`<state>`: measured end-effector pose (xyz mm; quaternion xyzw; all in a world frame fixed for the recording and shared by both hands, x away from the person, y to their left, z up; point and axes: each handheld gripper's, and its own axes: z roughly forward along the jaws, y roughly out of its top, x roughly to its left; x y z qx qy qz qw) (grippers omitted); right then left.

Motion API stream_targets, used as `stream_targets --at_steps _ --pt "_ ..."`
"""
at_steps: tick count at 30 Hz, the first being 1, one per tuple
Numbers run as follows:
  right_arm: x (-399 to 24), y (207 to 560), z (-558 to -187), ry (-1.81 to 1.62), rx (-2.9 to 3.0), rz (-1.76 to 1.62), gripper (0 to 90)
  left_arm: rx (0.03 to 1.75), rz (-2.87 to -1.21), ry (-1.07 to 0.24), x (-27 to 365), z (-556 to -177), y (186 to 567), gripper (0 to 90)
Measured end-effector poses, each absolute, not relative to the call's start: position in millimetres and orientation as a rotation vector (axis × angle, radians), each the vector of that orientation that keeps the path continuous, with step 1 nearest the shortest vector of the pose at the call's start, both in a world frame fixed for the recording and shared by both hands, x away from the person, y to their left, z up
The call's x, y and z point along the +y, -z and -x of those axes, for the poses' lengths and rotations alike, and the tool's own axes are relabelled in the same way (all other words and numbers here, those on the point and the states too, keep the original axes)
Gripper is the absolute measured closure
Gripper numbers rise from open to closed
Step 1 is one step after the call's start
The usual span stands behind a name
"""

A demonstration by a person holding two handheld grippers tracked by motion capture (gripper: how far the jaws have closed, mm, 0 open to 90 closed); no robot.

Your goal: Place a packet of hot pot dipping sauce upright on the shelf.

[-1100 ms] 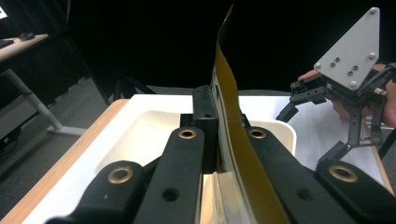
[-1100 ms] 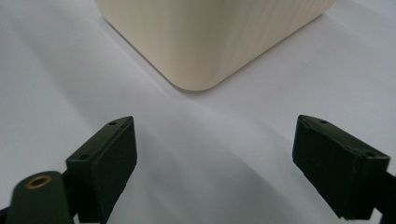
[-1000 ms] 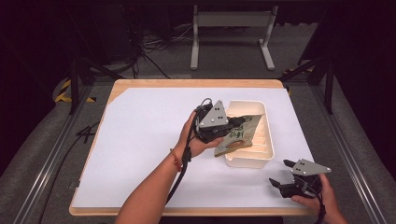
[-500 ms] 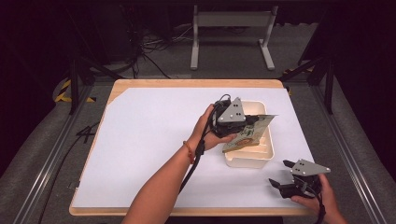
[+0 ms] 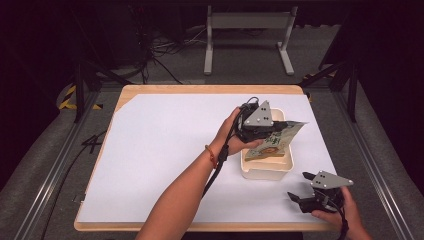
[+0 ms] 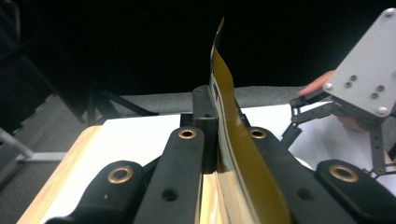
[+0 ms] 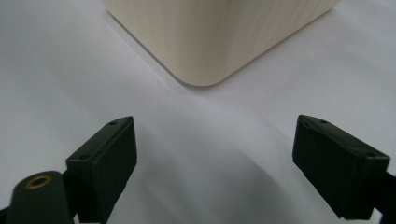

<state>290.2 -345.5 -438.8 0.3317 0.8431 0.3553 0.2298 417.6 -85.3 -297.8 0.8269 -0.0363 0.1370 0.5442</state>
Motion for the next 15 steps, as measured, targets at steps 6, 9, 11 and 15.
stream_targets --at_steps 6,9,11,15 --pt "-345.4 438.5 -290.0 -0.978 2.321 -0.908 14.5 -0.129 -1.993 -0.289 -96.7 -417.8 307.4 89.3" --pt "-345.6 438.4 -290.1 -0.982 2.317 -0.910 14.5 -0.127 -2.002 -0.282 -100.0 -417.6 313.9 89.0" --pt "-345.6 438.6 -290.2 -0.981 2.318 -0.910 14.5 -0.121 -2.000 -0.274 -100.3 -418.6 316.6 88.8" --pt "-345.0 438.6 -290.2 -0.980 2.322 -0.906 14.5 -0.107 -2.009 -0.258 -99.8 -419.4 324.3 88.1"
